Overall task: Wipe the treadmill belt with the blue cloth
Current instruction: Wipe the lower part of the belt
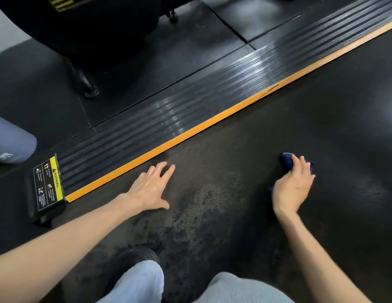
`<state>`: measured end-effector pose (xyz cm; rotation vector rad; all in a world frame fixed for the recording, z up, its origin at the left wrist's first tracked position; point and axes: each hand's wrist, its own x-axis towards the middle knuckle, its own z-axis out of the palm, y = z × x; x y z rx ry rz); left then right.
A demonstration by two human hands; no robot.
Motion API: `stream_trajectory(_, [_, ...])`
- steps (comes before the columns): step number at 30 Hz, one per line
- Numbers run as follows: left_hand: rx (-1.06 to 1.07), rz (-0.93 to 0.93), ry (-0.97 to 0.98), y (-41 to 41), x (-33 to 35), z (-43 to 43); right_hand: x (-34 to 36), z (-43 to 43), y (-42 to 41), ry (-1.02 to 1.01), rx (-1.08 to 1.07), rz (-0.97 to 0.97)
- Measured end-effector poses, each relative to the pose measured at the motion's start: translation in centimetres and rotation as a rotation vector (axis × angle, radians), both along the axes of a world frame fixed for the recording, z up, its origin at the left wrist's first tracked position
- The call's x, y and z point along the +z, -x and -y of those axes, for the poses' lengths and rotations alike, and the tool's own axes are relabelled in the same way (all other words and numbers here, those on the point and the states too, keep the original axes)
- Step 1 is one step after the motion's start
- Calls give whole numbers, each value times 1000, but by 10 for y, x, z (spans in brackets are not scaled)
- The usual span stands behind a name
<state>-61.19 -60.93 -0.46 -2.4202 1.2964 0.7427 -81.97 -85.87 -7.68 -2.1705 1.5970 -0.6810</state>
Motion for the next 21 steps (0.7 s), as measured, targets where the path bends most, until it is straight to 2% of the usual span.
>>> stream_trajectory(1, [-1, -17, 6, -2, -1, -5, 5, -19, -15, 0, 49, -9])
stream_trajectory(2, [-7, -27, 15, -5, -1, -8, 7, -45, -33, -17, 192, -37])
stream_trajectory(4, [-20, -21, 26, -10, -4, -9, 7, -109, -71, -91, 595, -109])
stream_trajectory(6, [0, -5, 38, -10, -8, -4, 2, -149, -94, -89, 890, -134])
stream_trajectory(8, [23, 7, 35, -11, -11, 1, 0, -145, -100, -103, 1067, -140])
stream_trajectory(10, [38, -4, 38, -11, -12, 1, 3, -113, -93, 7, 1205, -157])
stream_trajectory(11, [41, -15, 46, -10, -12, 0, 8, -95, -90, 77, 1197, -147])
stream_trajectory(12, [41, -20, 53, -8, -11, -1, 10, -73, -85, 74, 1100, -123])
stream_trajectory(13, [40, -21, 54, -6, -11, -3, 9, -48, -82, 97, 956, -113])
stream_trajectory(16, [62, -30, 65, -4, -14, -3, 2, 11, -82, -29, 447, -119])
stream_trajectory(17, [83, -34, 73, -4, -15, -2, 0, 19, -87, -30, 341, -141])
stream_trajectory(19, [129, -35, 93, -6, -16, -3, -1, 9, -108, 1, 232, -93])
stream_trajectory(21, [190, -61, 118, -4, -18, -10, 3, -25, -131, 34, 307, -58])
